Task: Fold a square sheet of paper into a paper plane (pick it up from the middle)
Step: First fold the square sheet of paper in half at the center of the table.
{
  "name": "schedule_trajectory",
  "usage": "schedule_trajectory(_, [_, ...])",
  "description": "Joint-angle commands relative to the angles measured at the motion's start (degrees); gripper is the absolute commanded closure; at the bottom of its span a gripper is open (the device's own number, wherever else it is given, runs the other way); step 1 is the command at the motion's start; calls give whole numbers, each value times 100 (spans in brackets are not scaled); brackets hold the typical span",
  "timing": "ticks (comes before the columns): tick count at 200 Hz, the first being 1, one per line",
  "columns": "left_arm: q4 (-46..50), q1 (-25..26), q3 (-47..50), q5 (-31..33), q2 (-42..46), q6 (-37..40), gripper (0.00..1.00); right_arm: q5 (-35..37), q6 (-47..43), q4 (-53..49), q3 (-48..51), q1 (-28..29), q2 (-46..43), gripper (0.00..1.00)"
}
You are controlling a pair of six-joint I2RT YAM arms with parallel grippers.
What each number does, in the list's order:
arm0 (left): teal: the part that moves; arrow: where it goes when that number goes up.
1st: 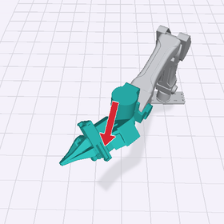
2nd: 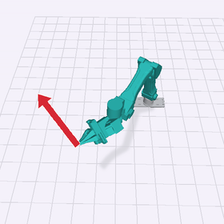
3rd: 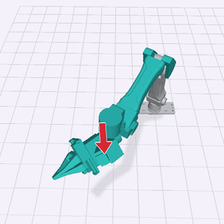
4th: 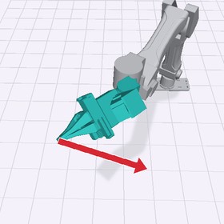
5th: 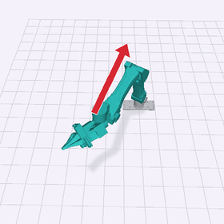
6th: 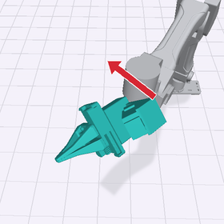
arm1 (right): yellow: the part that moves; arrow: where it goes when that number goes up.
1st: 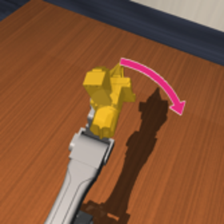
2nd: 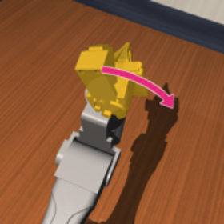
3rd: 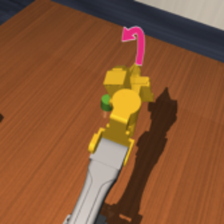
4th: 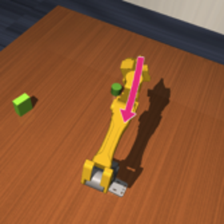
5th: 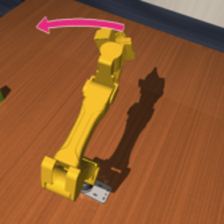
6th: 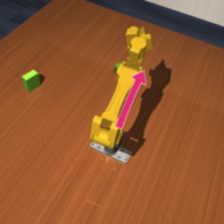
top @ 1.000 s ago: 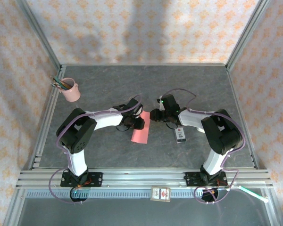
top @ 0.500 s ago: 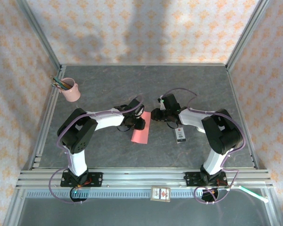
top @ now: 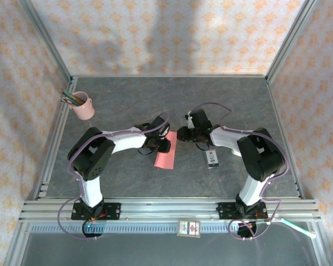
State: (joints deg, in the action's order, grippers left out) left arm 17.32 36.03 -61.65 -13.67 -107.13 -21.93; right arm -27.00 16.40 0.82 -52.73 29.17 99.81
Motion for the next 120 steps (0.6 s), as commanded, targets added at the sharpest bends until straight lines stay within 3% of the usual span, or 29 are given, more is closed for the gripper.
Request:
schedule_trajectory(1, [666,-316,378,1773,-762,238,62,39,-73,-73,-86,-32,39,70])
schedule_trajectory(120, [593,-316,381,1726,-744,209,65,21,-79,-91,-71,-35,12,70])
